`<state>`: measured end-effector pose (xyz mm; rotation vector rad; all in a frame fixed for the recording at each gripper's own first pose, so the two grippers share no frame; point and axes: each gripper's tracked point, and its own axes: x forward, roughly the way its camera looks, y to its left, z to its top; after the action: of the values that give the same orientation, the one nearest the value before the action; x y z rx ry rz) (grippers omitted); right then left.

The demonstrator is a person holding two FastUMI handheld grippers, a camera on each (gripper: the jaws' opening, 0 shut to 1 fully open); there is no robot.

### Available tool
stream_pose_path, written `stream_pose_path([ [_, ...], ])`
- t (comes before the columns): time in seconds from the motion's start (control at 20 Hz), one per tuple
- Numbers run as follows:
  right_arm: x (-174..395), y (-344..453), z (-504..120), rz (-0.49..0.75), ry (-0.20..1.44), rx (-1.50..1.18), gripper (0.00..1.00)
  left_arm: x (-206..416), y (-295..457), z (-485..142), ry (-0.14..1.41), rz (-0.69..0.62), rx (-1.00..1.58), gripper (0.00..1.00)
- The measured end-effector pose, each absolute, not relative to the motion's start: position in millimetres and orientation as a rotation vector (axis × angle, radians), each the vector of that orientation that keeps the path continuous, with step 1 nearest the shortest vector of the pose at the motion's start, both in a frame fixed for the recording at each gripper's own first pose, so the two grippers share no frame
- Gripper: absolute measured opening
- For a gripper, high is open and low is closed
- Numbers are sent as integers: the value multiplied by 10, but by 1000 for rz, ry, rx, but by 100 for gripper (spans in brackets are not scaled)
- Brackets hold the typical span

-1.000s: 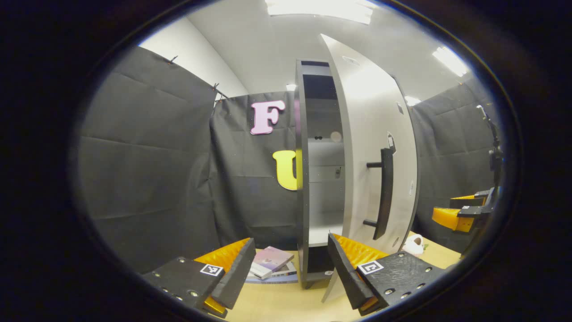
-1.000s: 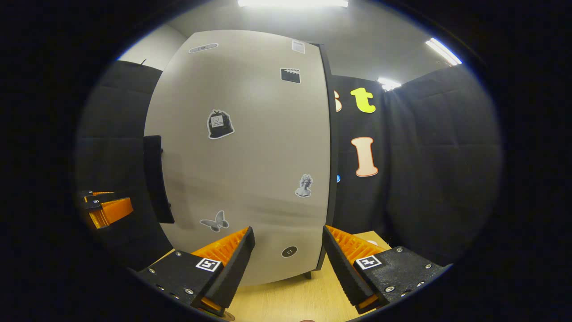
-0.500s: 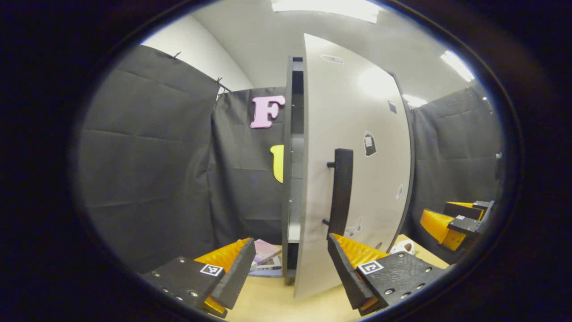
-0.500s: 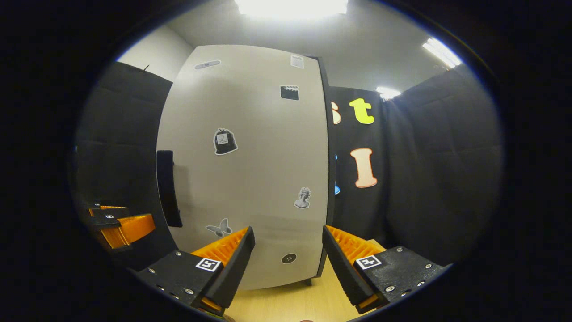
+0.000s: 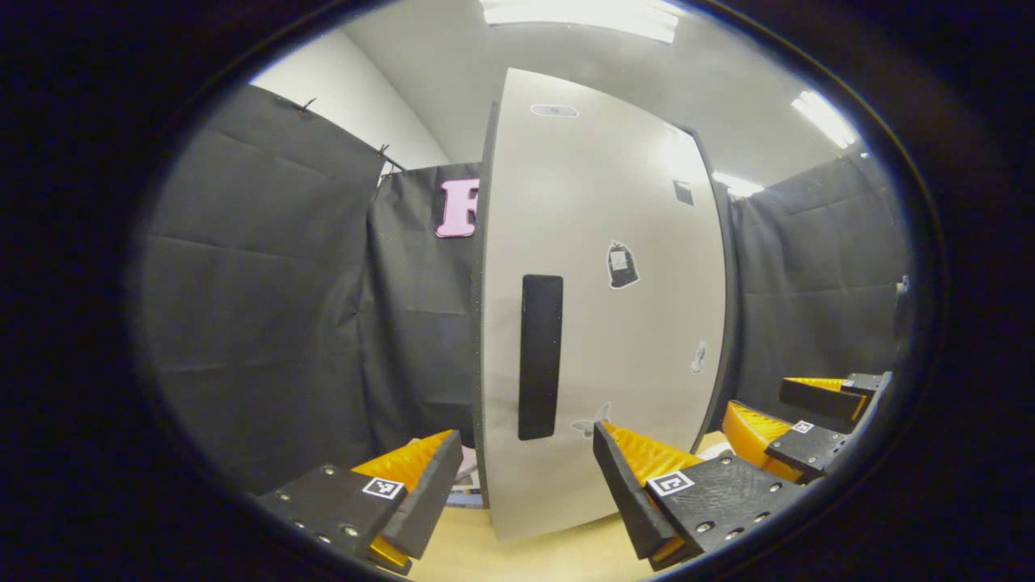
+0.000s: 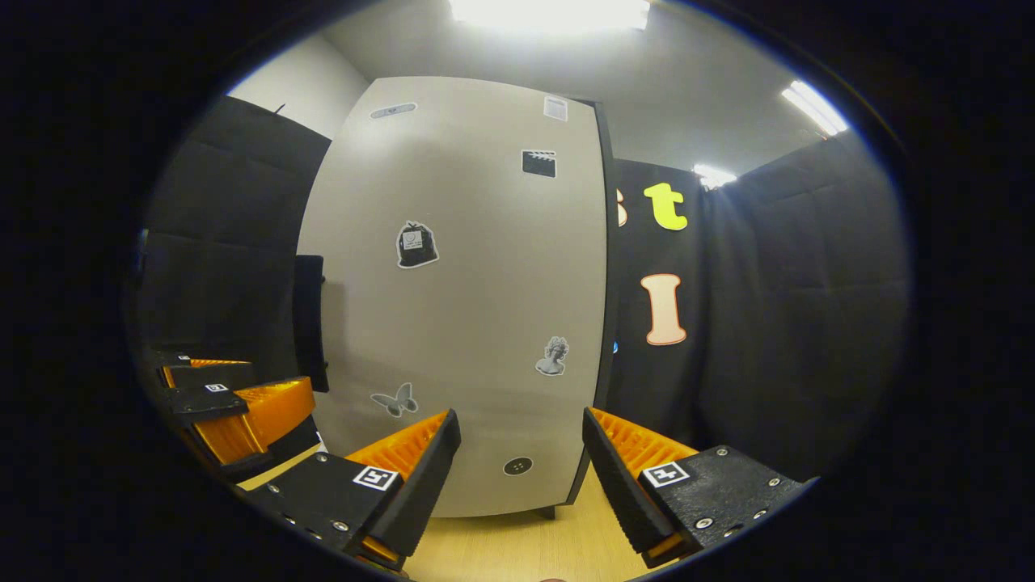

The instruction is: Open the cabinet door with the right hand, grasp the bottle in the cabinet with the left hand and place it on the coaster, then close the cabinet door with the right hand.

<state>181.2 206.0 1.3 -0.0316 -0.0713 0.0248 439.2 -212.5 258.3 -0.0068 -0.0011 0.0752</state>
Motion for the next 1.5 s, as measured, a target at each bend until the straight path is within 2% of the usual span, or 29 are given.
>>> stream_pose_path([
  [0.1,1838,2014,-4,12,-69,-27,92,4373,-2149,2668,-33,64,11,93],
  [0.15,1854,1994,2,6,-71,-18,94,4391,-2196,2716,-50,54,14,93],
  [0.2,1877,1968,11,-3,-75,-8,94,4408,-2212,2753,-59,55,25,100],
  [0.25,1900,1958,33,-10,-80,4,94,4402,-2210,2763,-66,54,37,85],
  [0.3,1919,1943,35,-15,-79,12,94,4404,-2210,2765,-67,56,46,93],
  [0.4,1960,1923,51,-19,-77,18,94,4427,-2233,2755,-64,47,41,93],
  [0.45,1957,1928,48,-18,-75,17,94,4451,-2257,2747,-60,35,31,100],
  [0.55,1962,1925,57,-26,-77,-8,94,4481,-2326,2733,-57,7,13,93],
  [0.85,1995,1864,54,-46,-87,-9,94,4560,-2457,2725,-56,-35,23,93],
  [0.95,1982,1808,8,-56,-74,1,94,4558,-2496,2727,-55,-47,13,98],
  [1.0,1999,1778,-13,-63,-69,3,94,4559,-2510,2727,-55,-51,12,93],
  [1.05,2010,1750,-24,-70,-67,5,94,4553,-2524,2721,-57,-55,11,96],
  [1.15,2007,1712,-20,-82,-70,17,94,4542,-2573,2717,-57,-66,11,89],
  [1.2,2002,1700,-2,-87,-75,25,94,4543,-2591,2708,-57,-73,14,93],
  [1.25,1988,1692,18,-95,-82,30,94,4540,-2588,2709,-59,-74,14,89],
  [1.35,1981,1713,41,-93,-92,35,94,4525,-2560,2694,-56,-70,6,96],
  [1.4,1980,1730,40,-92,-92,31,94,4519,-2546,2681,-55,-71,-2,93],
  [1.5,1979,1756,15,-85,-82,20,94,4529,-2518,2653,-47,-69,-11,93],
])
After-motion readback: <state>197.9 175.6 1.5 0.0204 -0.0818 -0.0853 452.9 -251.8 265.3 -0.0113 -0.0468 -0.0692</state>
